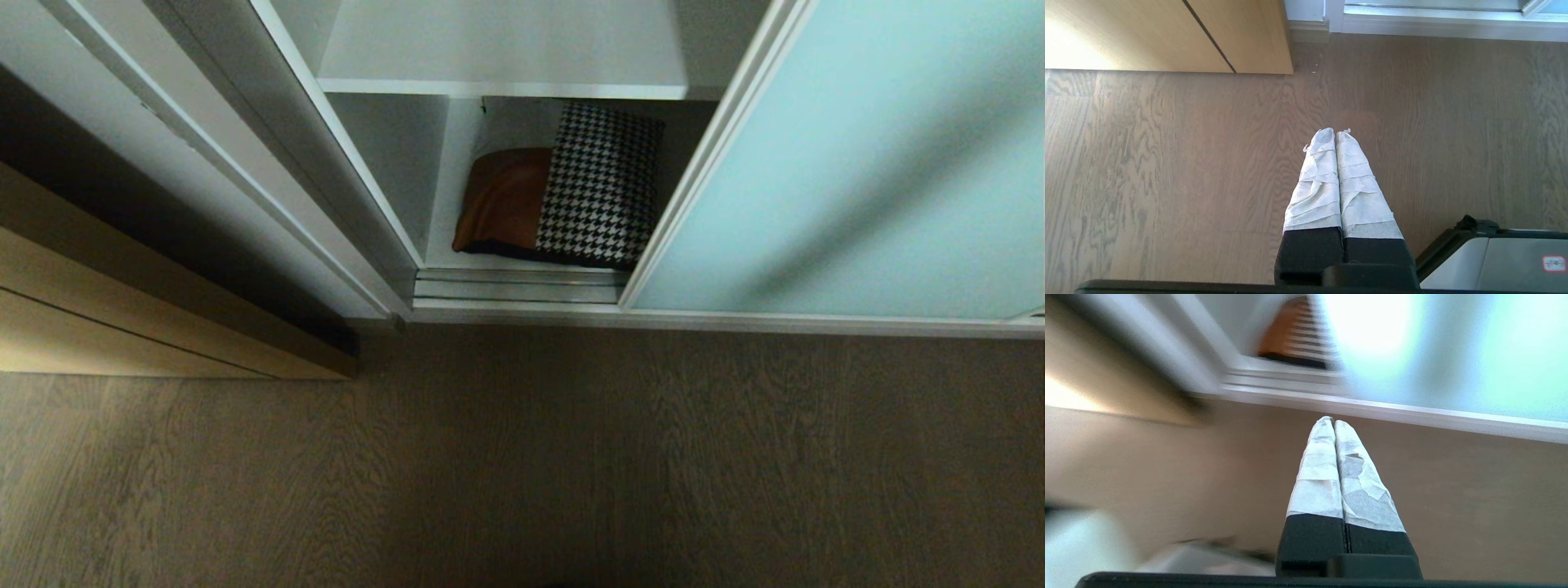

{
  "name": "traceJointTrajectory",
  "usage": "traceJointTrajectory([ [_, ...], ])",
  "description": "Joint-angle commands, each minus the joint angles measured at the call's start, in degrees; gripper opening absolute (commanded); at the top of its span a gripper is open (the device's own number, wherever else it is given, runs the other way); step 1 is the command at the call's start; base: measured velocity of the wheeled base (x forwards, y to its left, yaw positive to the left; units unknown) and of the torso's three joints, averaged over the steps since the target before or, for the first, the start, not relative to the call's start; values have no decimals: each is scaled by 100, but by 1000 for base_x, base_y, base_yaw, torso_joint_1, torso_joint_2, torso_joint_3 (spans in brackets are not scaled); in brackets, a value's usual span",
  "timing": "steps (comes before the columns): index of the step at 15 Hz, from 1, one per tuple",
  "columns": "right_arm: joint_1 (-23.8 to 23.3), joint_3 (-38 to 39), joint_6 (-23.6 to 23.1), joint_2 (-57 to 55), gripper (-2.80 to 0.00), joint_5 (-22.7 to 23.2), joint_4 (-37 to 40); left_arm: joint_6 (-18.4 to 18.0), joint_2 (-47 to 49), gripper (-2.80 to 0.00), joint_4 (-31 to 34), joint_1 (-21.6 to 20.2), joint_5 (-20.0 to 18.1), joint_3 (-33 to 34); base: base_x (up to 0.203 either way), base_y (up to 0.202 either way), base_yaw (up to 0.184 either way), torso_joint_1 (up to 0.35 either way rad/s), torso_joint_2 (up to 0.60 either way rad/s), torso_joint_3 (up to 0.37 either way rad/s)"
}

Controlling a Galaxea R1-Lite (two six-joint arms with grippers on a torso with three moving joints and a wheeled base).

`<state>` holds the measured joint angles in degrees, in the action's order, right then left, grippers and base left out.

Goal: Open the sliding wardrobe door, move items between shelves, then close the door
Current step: Open the door

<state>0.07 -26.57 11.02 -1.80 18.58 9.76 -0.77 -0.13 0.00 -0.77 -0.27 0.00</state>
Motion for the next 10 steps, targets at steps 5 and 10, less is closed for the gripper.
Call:
traceJointTrajectory([
  [5,9,-834,1543,-1996,-280,1574,-808,-2,22,-280,0,-2,0,9,0,0,0,0,0,0],
  [10,18,-1281,1764,-3091,-280,2403,-1711,-2,22,-280,0,-2,0,9,0,0,0,0,0,0],
])
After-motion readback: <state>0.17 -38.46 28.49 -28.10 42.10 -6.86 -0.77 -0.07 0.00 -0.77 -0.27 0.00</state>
